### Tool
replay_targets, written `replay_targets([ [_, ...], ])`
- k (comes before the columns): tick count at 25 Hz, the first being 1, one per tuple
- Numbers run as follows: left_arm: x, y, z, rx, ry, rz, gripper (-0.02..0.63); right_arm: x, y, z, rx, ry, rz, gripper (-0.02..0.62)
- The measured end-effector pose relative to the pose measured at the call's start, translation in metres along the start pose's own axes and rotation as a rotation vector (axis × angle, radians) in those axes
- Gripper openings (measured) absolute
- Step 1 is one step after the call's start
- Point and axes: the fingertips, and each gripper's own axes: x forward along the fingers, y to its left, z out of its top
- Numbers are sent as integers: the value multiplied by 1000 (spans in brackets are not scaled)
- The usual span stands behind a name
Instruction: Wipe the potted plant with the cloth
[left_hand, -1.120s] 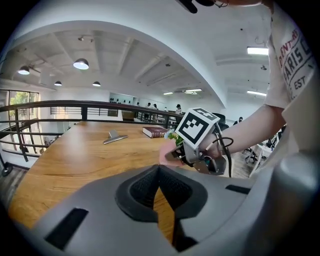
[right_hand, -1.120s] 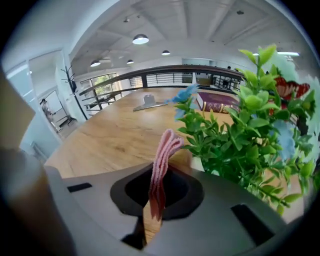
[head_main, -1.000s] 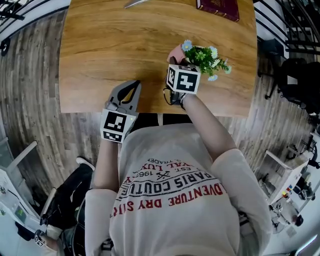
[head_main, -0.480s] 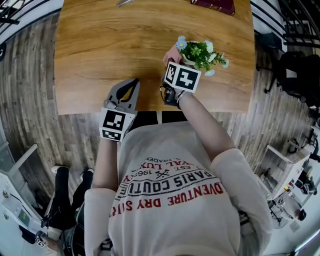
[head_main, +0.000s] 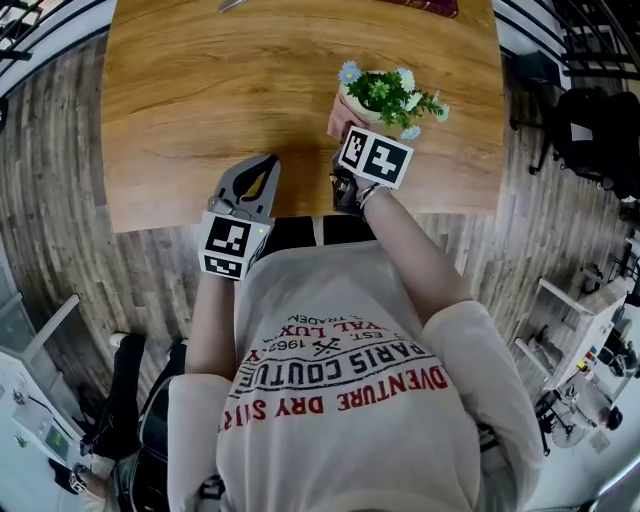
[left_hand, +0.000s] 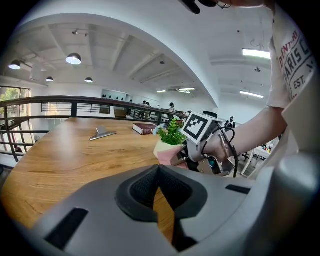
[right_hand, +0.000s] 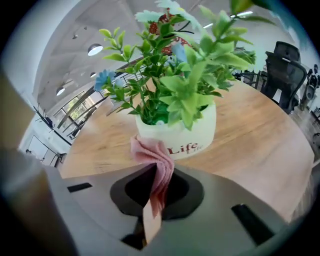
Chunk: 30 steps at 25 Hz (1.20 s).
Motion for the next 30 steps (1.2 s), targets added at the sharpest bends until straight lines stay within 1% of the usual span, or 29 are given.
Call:
replay_targets([
  [3, 6, -6, -3, 1, 12, -16, 15, -4, -11, -5, -17, 0, -9, 37],
  [7, 20, -15, -1, 9, 17, -45, 15, -12, -23, -12, -81, 18, -12, 37],
  [9, 28, -17, 4, 7, 11, -55, 15, -18, -27, -16, -168, 30, -10, 37],
  [11, 36, -19, 10, -1, -7, -65, 17, -24, -33, -20, -300, 26, -11, 37],
  [13, 44, -23, 17, -13, -31, -86, 18, -32, -45, -19, -409, 9, -29, 37],
  [14, 49, -25, 21, -17, -41, -97, 31, -36, -53, -17, -443, 0, -41, 37],
  [15, 54, -28, 24, -16, -48, -106, 93, -40, -62, -15, -465, -8, -51, 37],
  [16, 60, -30, 26, -11, -51, -116, 186, -43, -70, -12, -478, -14, -58, 37],
  [17, 67, -32, 29, -1, -53, -123, 241, -46, -78, -8, -485, -19, -62, 37],
  [21, 95, -39, 36, 51, -51, -132, 332, -50, -111, 7, -488, -31, -89, 37],
  [24, 117, -42, 39, 111, -43, -144, 399, -49, -134, 21, -458, -44, -105, 37],
  [27, 139, -41, 43, 162, -48, -160, 448, -47, -151, 37, -433, -61, -112, 37],
  [30, 161, -42, 41, 202, -32, -194, 477, -44, -163, 51, -447, -75, -106, 37],
])
